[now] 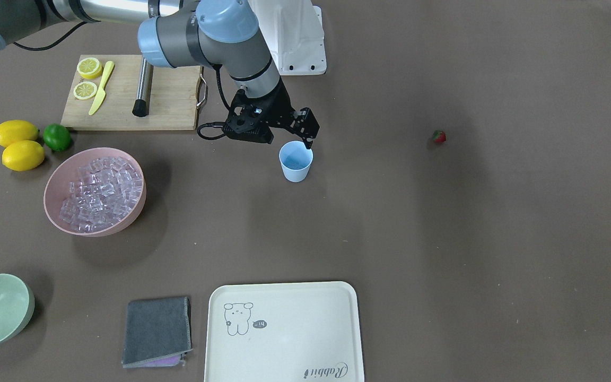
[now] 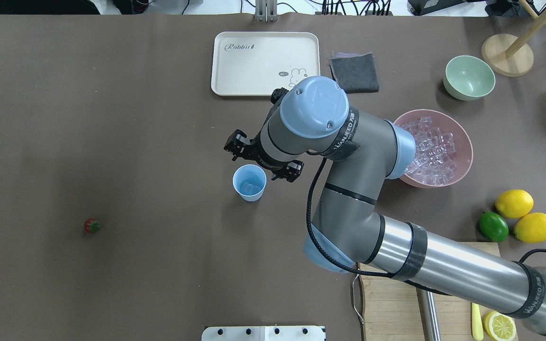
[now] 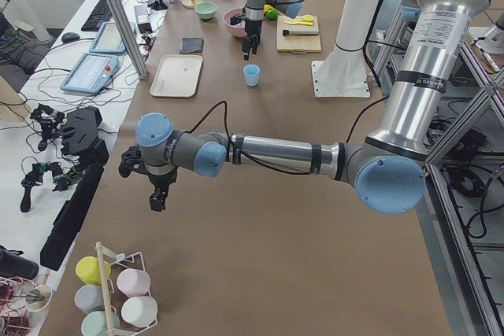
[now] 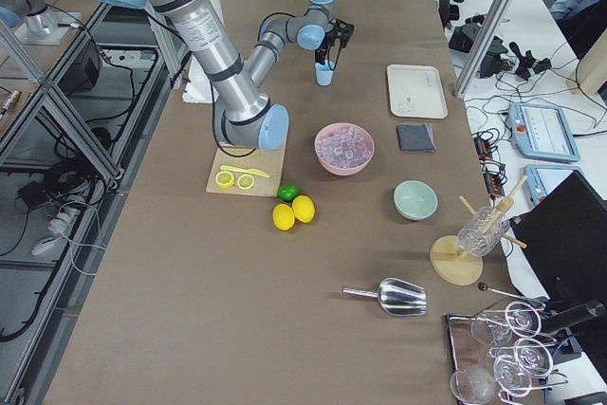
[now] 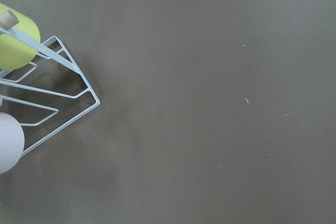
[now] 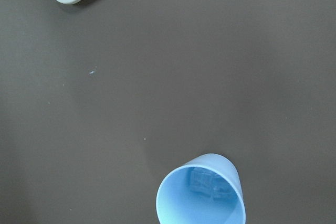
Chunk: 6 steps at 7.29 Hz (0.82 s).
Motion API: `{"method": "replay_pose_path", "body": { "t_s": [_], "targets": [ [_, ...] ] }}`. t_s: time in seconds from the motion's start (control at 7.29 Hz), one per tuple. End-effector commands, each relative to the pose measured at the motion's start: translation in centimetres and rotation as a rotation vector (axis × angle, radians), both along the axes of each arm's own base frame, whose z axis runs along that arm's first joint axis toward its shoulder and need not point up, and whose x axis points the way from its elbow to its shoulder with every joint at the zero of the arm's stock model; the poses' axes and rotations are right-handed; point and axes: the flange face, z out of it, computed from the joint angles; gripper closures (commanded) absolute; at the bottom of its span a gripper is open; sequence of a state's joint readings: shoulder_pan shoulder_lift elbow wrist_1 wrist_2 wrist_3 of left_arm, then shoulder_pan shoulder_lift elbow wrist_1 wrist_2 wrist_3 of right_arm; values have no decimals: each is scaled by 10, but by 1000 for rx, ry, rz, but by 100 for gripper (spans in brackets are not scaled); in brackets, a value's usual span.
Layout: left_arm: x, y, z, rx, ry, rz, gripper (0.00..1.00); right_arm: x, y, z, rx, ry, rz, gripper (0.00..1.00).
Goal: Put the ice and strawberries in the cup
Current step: 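Move the right gripper back over the pink ice bowl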
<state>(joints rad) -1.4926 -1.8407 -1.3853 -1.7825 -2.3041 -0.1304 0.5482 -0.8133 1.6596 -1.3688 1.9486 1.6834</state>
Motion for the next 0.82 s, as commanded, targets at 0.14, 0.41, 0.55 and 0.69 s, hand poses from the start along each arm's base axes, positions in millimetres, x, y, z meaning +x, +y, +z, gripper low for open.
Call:
{"method": "replay_pose_path", "body": {
  "t_s": [0.14,0.41,0.55,0.69],
  "targets": [
    [0,0,0,-1,0,-1,2,92,-32,34,2,68,-41,6],
    [0,-1,-2,2,0,-1,2,143,-54,63,42,98,-105,6],
    [0,-1,-1,0,0,-1,2,162,-62,80,89,107,-145,7],
    [0,-1,-2,2,1,-2,2,172,-62,101,147,124,-195,8]
  ]
}}
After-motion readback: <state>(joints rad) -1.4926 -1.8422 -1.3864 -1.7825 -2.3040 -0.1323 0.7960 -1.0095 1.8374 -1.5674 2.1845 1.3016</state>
